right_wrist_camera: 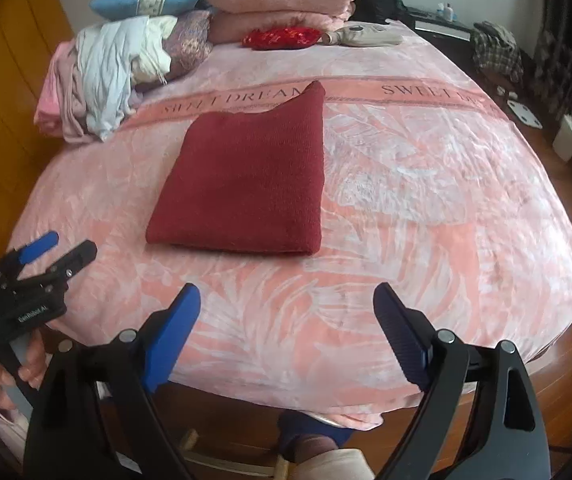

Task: Fold small clothes

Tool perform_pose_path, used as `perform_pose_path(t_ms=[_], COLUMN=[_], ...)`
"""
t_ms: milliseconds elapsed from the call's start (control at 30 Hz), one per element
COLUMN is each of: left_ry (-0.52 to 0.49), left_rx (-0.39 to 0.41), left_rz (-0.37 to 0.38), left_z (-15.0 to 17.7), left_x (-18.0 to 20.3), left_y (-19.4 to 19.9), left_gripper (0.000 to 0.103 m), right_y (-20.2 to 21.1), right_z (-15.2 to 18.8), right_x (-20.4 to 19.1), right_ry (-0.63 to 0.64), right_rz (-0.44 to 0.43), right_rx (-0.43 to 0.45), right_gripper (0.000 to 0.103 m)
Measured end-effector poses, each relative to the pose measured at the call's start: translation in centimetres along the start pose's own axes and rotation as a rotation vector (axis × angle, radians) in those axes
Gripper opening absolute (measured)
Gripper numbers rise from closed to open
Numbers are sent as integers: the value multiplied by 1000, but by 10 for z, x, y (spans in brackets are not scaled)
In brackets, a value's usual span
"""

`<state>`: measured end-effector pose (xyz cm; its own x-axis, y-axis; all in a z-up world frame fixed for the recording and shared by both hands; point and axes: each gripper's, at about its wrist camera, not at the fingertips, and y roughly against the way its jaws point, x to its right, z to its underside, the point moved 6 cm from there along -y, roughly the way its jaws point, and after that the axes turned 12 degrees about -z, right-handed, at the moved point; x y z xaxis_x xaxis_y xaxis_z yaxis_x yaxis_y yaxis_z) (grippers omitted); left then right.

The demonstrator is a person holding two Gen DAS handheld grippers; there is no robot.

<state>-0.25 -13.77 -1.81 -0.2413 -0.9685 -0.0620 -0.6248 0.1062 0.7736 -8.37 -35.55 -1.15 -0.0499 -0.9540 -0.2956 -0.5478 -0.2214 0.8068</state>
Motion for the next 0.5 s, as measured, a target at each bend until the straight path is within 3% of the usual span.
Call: perform_pose_path(t_ms=[133, 300, 500], left_ry=[11, 7, -7], left_rx=[-1, -19, -3], left_rz=[3, -6, -23], left_z=[0, 8, 12], left_x=[-6, -9, -11], left_y=[-1, -7, -4], left_gripper=[99, 99, 99], right_y=[-4, -13, -20], right_z=[4, 4, 3], right_x=[-1, -12, -15], right_ry=[3, -17, -21], right_rz=[16, -43, -52], right_rx=[-2, 2, 7], right_gripper=[88, 88, 89])
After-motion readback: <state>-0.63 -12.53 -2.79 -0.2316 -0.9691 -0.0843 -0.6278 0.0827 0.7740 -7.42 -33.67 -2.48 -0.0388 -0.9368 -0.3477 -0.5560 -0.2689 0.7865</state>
